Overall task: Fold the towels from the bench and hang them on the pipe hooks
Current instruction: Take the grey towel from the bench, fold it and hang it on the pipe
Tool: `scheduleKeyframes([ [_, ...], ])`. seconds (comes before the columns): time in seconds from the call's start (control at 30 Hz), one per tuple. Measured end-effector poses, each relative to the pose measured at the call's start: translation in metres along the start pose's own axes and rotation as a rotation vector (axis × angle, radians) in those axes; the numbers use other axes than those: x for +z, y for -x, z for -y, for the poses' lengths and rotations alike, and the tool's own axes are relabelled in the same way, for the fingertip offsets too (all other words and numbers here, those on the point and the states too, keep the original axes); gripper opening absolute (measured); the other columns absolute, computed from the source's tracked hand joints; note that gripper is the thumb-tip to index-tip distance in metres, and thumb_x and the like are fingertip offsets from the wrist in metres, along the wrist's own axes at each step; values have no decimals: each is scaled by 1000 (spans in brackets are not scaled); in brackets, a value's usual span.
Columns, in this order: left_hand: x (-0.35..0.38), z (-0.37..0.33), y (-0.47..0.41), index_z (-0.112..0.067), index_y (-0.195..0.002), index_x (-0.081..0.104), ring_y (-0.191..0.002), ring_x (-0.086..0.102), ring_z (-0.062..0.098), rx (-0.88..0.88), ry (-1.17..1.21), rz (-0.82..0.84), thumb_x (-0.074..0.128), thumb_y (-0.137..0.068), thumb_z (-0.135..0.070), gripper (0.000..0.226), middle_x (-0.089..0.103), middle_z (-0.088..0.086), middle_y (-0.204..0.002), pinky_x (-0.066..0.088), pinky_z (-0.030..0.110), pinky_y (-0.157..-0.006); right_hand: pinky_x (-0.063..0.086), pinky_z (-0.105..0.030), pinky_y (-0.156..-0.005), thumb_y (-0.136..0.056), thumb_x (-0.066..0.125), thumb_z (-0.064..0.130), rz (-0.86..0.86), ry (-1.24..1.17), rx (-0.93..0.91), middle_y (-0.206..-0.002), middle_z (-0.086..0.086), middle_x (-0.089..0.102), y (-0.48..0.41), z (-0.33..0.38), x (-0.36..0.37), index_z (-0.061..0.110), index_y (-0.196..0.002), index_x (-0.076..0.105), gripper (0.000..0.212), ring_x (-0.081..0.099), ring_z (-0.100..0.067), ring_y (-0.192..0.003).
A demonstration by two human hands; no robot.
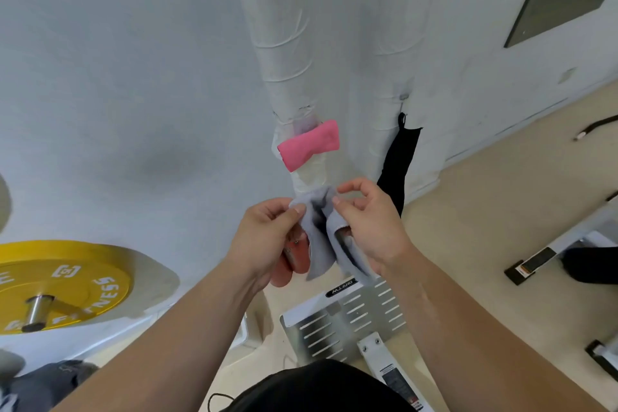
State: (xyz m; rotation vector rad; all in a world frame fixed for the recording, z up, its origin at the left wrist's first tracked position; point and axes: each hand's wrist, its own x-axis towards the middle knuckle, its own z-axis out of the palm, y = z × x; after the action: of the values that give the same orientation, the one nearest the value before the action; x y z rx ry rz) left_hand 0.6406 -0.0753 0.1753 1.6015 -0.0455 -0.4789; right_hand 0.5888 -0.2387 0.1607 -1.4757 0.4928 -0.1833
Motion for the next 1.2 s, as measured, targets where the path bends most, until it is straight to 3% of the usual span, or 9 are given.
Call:
scheduleKeyframes([
  [0.07, 4, -4, -4, -2, -90, 73, -70, 60, 31, 60, -45, -45, 64, -96, -16, 18, 66, 31, -81, 50, 45, -72, 52, -20, -56, -97, 64, 8, 38, -105, 25, -65, 1, 68, 3, 2, -1, 7, -93, 67, 5, 62, -9, -60],
  [0.13, 7, -6, -5, -4, -88, 75, -69, 62, 28, 124, -142, -51, 62, -99, -15, 20, 69, 32, -85, 52, 42, -70, 60, -25, -68, -96, 62, -1, 118, -210, 67, -76, -9, 74, 5, 5, -1, -1, -96, 70, 8, 70, -16, -71],
  [0.27, 11, -6, -3, -13, -85, 79, -72, 64, 24, 199, -282, -40, 63, -98, -18, 21, 73, 22, -82, 56, 45, -71, 59, -21, -77, -89, 54, -17, 248, -136, 27, -80, -6, 77, 8, 6, -4, 3, -103, 72, 30, 73, -13, -77],
  [0.4, 11, -4, 3, -14, -88, 80, -74, 68, 34, 176, -323, 11, 62, -99, -16, 21, 75, 22, -86, 57, 49, -73, 59, -27, -77, -84, 76, -2, 170, 41, -60, -71, -4, 73, 6, 2, -6, 14, -86, 75, 16, 70, -12, -70],
  [0.47, 10, -3, 6, -15, -88, 80, -80, 69, 46, 170, -356, 36, 60, -100, -16, 23, 74, 24, -86, 57, 56, -74, 58, -28, -74, -85, 77, 3, 170, 73, -96, -70, -5, 73, 5, 1, -7, 15, -82, 75, 12, 70, -13, -68],
  [0.63, 8, -6, 11, -14, -86, 78, -79, 70, 37, 187, -441, 45, 62, -100, -17, 22, 75, 15, -82, 57, 51, -75, 62, -35, -78, -88, 75, 7, 185, 120, -155, -71, -4, 73, 8, 3, -9, 15, -82, 74, 11, 70, -15, -70],
  [0.9, 14, -16, 20, -14, -89, 79, -79, 67, 51, 182, -343, 67, 55, -102, -16, 27, 72, 30, -85, 55, 60, -71, 62, -41, -78, -84, 80, 12, 138, 122, -235, -70, -5, 70, 7, 5, -6, 14, -81, 74, 8, 66, -16, -69],
  [1.07, 17, -21, 24, -16, -88, 78, -74, 68, 51, 217, -338, 79, 65, -97, -26, 19, 72, 29, -82, 53, 66, -66, 43, -16, -60, -83, 82, 20, 89, 178, -315, -66, 4, 53, 8, 5, -9, 21, -77, 72, 12, 46, -4, -60],
  [1.2, 15, -21, 18, -16, -88, 79, -78, 71, 34, 278, -404, 17, 64, -98, -17, 18, 75, 10, -84, 58, 57, -75, 37, -9, -75, -87, 77, 29, 64, 400, -440, -87, 12, 48, 1, 3, -14, 30, -81, 70, 9, 50, -3, -81],
])
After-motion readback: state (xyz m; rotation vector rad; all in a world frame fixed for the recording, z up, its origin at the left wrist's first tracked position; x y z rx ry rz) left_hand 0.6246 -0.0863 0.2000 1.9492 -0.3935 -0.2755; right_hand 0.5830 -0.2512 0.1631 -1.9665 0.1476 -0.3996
